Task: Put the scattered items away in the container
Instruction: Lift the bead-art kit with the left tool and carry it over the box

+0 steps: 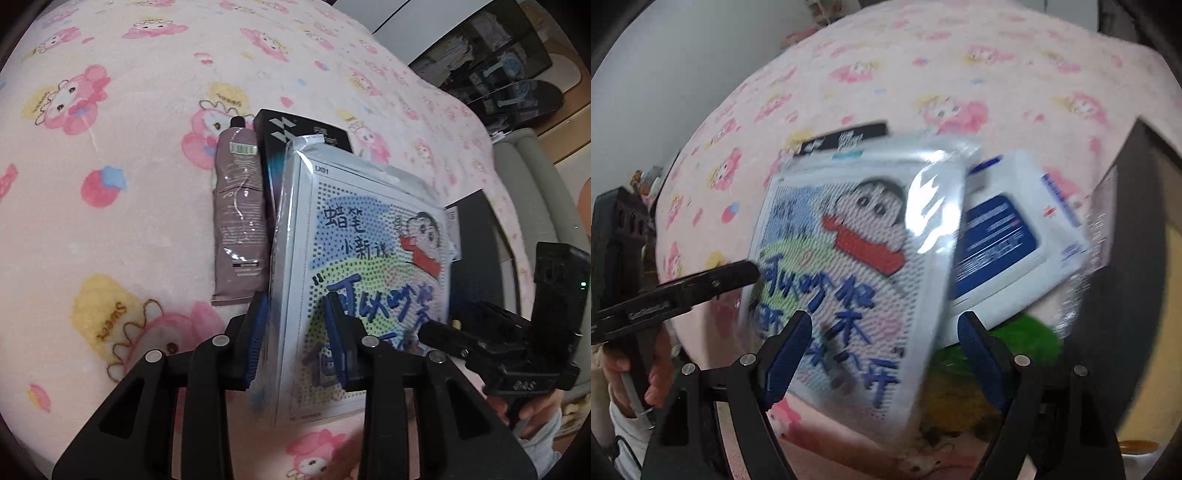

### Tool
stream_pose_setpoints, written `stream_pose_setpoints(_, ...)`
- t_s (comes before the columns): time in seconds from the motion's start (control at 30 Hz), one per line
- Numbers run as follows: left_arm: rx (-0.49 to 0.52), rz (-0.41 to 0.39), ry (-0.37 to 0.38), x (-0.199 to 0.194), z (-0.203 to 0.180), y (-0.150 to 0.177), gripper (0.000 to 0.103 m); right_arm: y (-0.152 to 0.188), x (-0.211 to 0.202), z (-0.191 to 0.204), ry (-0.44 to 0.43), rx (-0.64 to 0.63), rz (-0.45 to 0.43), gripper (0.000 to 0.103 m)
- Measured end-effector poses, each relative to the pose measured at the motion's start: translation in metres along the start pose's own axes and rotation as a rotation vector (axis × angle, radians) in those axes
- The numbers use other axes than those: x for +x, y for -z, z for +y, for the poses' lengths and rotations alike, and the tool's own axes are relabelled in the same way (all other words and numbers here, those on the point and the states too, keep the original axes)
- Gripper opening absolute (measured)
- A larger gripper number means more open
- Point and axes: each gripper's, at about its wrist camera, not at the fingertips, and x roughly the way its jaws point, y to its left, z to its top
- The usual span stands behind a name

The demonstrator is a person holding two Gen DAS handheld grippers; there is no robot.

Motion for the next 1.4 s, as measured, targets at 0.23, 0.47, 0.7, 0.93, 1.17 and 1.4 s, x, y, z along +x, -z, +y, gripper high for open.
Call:
stream_pose_setpoints(0.23, -0.049, 0.033, 0.061, 0.012, 0.007, -0.001, 0.048, -0.002, -0.003, 0.001, -0.034, -0.003, -0.009, 0.073)
stream_pose_setpoints(0.47, -0.001, -0.029, 0.069, -0.025, -0.018, -0.005, 0.048, -0.002, -0.044, 0.010, -0.008, -0.032, -0.094, 0.064)
stream_pose_setpoints(0.7, 0.104, -0.110, 0.113, -0.069, -0.079, -0.014, 0.048, 0.003, -0.113, 0.010, 0.000, -0.050, -0.229, 0.064)
stream_pose_setpoints(0.93, 0.235, -0.103, 0.180, -0.056, -0.178, -0.023, 0.048, 0.024, -0.185, -0.040, 0.062, -0.012, -0.331, 0.064)
stream_pose_setpoints(1.17, 0.338, -0.042, 0.229, -0.020, -0.271, -0.026, 0.048, 0.052, -0.231, -0.112, 0.176, 0.077, -0.373, 0.064)
stream_pose_setpoints(1.4, 0.376, 0.003, 0.223, 0.027, -0.330, -0.024, 0.048, 0.071, -0.254, -0.165, 0.242, 0.143, -0.403, 0.064)
